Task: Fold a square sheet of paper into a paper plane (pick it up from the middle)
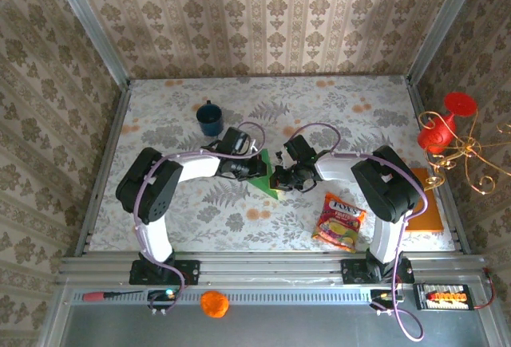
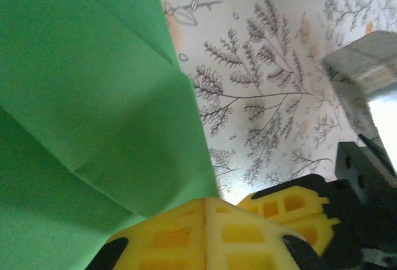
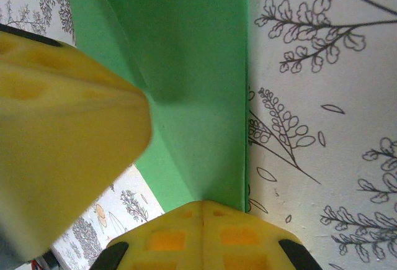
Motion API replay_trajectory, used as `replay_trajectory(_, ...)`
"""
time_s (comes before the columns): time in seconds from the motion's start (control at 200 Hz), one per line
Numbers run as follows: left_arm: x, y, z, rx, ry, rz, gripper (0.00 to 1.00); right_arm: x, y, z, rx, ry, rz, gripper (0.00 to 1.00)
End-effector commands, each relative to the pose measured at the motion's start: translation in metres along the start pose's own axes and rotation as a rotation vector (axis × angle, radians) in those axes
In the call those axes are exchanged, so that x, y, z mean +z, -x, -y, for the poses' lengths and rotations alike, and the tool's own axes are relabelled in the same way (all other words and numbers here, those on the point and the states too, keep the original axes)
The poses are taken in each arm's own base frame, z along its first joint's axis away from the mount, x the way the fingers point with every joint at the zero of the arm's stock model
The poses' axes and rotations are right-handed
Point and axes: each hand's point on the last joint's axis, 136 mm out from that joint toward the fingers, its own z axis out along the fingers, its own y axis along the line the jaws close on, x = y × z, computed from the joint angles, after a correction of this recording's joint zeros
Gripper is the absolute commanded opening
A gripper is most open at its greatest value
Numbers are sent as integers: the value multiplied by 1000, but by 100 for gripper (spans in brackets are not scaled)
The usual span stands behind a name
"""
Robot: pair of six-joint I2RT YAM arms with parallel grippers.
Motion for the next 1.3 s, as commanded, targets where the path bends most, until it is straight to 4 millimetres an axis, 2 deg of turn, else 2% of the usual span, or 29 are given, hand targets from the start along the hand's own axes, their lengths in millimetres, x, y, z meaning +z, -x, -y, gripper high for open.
replay_trajectory(0.0,8,-9,9,41,-49,-36,8,7,-48,56,102,-186,-139,3)
replay_trajectory(0.255,17,-10,-2,26,1,-47,7,7,-51,60,110,-207,-145,3)
replay_trajectory(0.46,20,-12,-31,-31,109,-47,7,3,-62,76,119,-286,-184,2)
replay_trajectory(0.72,8,7,-55,-61,193,-36,7,-9,-81,102,116,-421,-239,2)
replay_trajectory(0.92,-3,34,-71,-51,213,3,7,-15,-94,121,114,-504,-268,1)
replay_trajectory(1.065,-11,47,-81,-34,212,37,7,-16,-98,124,128,-512,-274,1)
replay_trajectory(1.2,-15,50,-91,-15,218,52,7,-16,-101,126,137,-518,-278,1)
replay_trajectory(1.22,-22,55,-100,-30,224,71,7,-16,-101,126,137,-519,-279,1)
replay_trajectory(1.295,-28,61,-108,-30,228,102,7,-16,-102,127,139,-519,-283,1)
